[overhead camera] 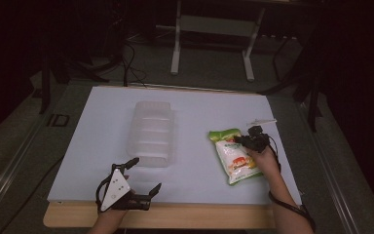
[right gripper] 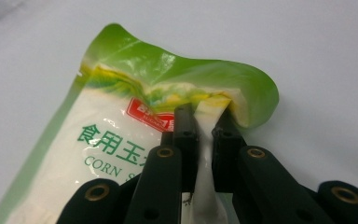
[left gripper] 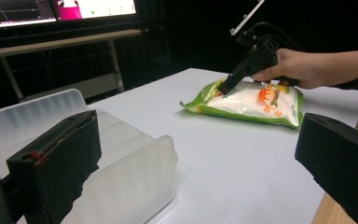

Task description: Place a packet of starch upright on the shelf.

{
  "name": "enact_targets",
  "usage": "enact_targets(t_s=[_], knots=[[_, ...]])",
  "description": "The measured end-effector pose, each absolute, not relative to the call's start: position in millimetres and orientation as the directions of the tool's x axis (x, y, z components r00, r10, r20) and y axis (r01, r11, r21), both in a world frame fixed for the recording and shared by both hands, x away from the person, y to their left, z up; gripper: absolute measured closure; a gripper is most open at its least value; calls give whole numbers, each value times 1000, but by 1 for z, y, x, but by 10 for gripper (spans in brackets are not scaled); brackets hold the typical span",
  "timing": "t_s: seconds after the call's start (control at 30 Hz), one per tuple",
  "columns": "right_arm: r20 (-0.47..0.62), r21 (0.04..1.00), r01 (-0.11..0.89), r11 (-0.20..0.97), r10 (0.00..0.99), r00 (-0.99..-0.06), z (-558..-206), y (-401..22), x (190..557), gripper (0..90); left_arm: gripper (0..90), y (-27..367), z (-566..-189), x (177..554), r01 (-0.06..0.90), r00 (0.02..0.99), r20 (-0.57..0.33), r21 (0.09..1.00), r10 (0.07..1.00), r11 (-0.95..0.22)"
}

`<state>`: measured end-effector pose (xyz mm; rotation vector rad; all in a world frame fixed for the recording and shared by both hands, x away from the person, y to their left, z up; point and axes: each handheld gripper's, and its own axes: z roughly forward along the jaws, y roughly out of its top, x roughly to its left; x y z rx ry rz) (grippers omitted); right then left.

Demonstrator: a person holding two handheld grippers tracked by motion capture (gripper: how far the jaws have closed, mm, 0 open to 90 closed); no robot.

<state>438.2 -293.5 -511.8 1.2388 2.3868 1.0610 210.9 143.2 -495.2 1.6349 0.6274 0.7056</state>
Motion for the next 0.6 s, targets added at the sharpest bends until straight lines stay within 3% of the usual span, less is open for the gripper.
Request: enact_targets(t_s=[0.6], knots=[[78, 821, 455, 346, 721, -688, -462, -288, 400, 851, 3, 145, -494, 210, 27, 662, 103, 987, 742, -161]])
